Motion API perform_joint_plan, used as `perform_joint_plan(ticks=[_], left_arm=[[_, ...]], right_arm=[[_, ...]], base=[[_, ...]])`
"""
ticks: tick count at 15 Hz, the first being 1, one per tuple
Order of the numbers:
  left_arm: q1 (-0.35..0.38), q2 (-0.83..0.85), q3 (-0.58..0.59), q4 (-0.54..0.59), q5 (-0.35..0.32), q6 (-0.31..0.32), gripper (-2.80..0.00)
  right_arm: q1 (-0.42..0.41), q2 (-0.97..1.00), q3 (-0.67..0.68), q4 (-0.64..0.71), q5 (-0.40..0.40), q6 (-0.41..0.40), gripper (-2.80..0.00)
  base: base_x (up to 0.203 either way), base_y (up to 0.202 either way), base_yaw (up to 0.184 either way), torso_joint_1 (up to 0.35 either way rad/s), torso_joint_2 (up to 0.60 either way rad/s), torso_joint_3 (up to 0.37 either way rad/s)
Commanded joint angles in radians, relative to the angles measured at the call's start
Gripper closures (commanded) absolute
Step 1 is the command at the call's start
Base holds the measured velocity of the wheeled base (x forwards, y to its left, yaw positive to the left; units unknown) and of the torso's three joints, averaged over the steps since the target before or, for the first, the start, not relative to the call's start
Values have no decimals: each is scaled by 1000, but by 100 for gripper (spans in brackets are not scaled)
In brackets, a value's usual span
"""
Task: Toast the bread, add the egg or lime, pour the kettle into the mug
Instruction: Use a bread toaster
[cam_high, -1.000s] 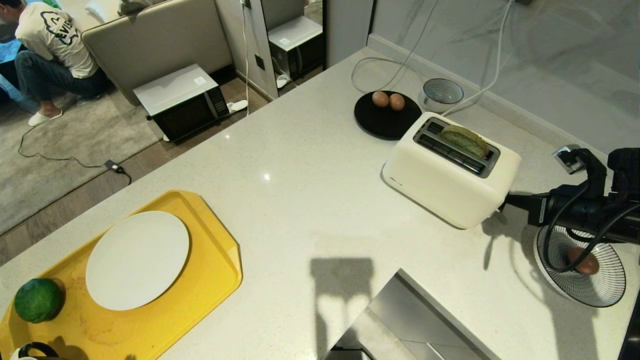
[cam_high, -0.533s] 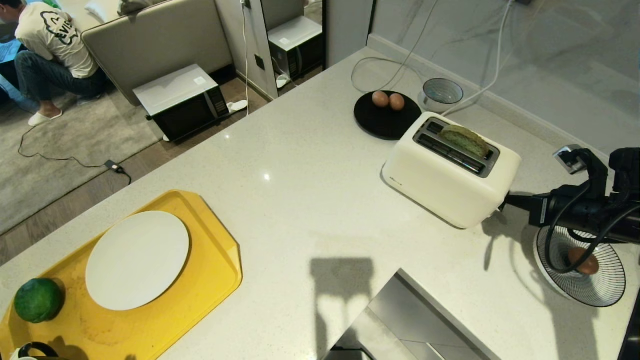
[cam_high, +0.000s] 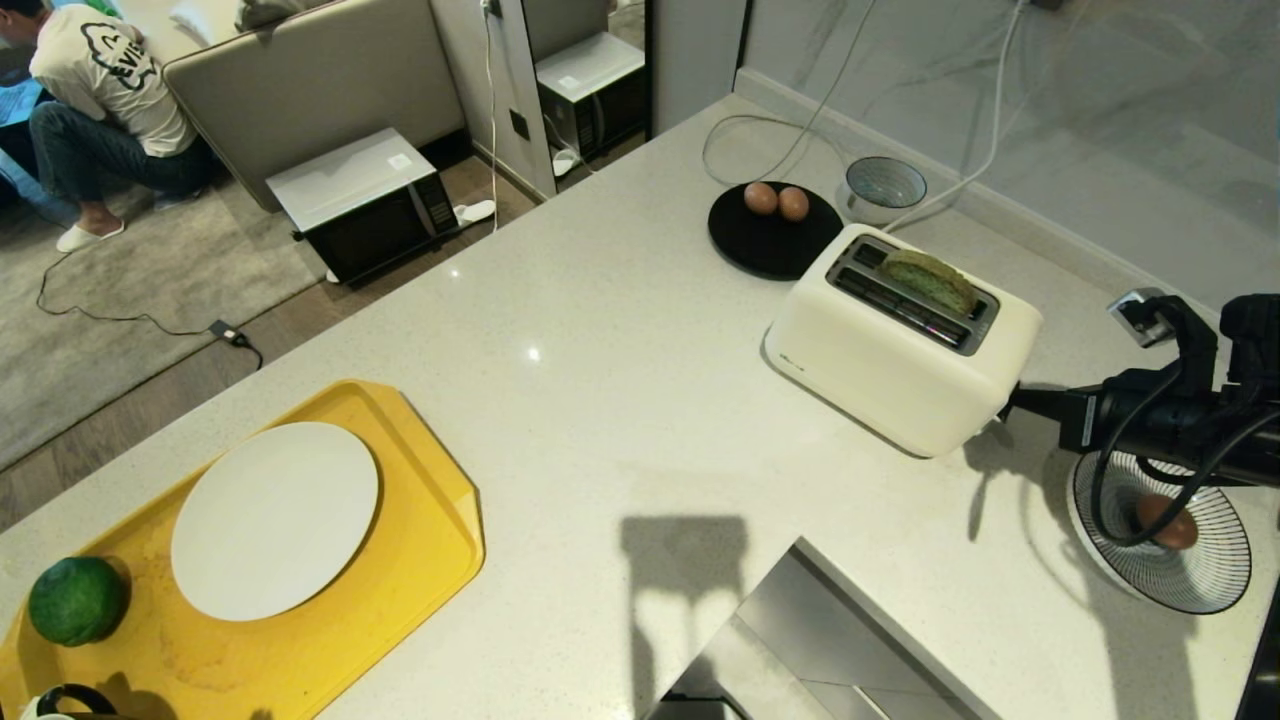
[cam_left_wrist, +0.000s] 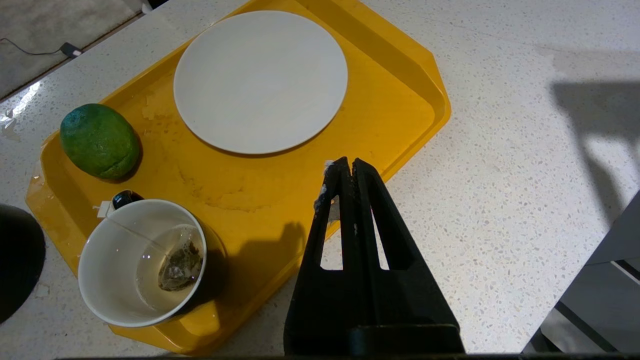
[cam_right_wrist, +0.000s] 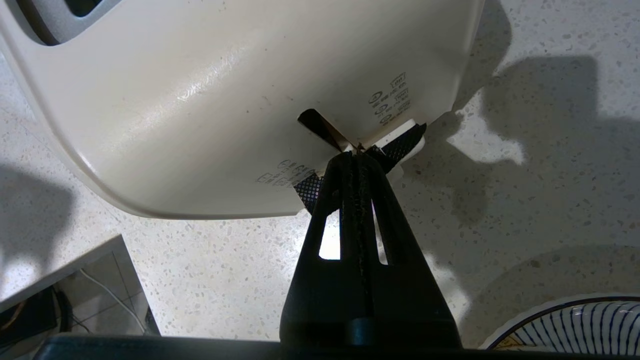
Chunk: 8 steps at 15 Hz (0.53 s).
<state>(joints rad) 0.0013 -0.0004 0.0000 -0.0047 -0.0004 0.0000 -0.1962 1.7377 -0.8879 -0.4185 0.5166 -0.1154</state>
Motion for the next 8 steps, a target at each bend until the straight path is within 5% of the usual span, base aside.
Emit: perform_joint_plan(ticks=[1,8], left_arm=[[0,-1,0,-1,0,0,0],[0,-1,0,-1,0,0,0]], right_arm=[[0,0,-2,-3,3,-1,0],[0,0,-8,-3,2,0,0]], base=[[0,0,0,0,0,0],[0,0,0,0,0,0]])
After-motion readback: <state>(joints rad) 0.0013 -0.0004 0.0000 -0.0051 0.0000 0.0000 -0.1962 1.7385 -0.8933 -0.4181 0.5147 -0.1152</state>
